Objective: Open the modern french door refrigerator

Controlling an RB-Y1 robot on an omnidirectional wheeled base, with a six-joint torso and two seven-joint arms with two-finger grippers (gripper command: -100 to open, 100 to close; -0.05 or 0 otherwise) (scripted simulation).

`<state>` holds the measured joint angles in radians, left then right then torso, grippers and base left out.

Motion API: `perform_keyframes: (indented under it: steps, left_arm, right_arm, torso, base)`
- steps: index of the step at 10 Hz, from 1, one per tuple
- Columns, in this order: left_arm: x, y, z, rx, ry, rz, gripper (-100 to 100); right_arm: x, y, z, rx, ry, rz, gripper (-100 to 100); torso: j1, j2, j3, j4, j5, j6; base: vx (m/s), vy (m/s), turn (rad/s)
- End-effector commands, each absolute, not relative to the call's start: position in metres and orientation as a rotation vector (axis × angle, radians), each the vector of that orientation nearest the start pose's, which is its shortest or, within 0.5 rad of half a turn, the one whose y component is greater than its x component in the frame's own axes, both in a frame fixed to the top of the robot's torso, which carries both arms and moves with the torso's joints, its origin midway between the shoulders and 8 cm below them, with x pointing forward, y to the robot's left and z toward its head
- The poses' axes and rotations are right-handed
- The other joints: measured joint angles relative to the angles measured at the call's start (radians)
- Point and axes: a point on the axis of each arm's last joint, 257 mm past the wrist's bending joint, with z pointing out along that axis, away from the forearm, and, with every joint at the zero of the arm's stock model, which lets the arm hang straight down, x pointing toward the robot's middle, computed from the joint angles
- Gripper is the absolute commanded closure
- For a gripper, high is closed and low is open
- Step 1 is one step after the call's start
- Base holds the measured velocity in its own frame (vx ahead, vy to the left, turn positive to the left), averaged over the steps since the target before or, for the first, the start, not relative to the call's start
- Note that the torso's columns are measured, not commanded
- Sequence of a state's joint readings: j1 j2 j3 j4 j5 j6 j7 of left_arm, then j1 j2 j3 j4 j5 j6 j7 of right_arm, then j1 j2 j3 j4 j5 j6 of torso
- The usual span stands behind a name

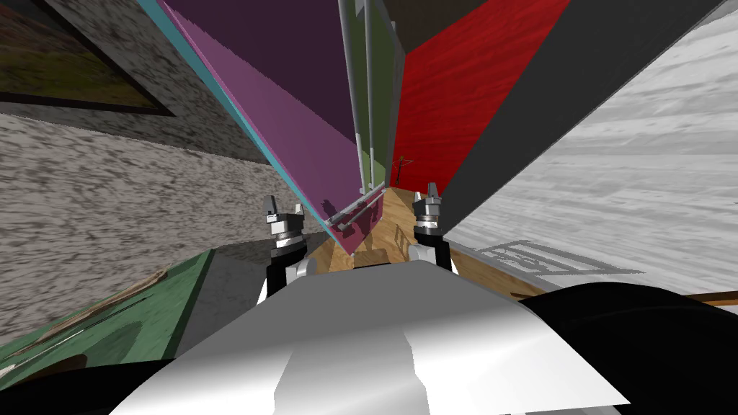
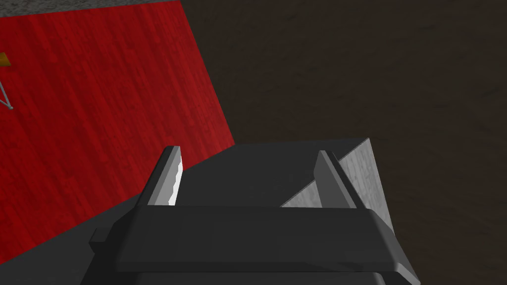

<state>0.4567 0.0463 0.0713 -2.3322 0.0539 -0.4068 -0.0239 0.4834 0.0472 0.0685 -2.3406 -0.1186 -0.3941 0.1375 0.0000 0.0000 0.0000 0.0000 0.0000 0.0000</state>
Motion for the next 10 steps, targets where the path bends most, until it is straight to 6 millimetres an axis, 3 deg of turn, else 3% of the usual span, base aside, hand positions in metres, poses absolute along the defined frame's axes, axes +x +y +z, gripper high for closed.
perform_keyframes:
  steps: [1, 9, 10]
  left_arm:
    - [0.3471, 0.2987, 0.0466, -0.64, 0.619, -1.261, 0]
    - [0.3471, 0.2986, 0.0467, -0.64, 0.619, -1.262, 0]
    - [0.3506, 0.2896, 0.0455, -0.616, 0.646, -1.285, -100]
  right_arm:
    - [0.3515, -0.2721, 0.0362, 0.744, 0.568, 1.324, 0]
    - [0.3514, -0.2721, 0.0364, 0.744, 0.568, 1.324, 0]
    - [0.3514, -0.2721, 0.0364, 0.744, 0.568, 1.324, 0]
  torso:
    - [0.0, 0.04, -0.082, 0.041, 0.0, 0.0]
    - [0.0, 0.618, -1.234, 0.617, 0.0, 0.0]
    - [0.0, 0.691, -1.382, 0.691, 0.0, 0.0]
  base:
    - [0.0, 0.0, 0.0]
    - [0.0, 0.0, 0.0]
    - [0.058, -0.029, 0.098]
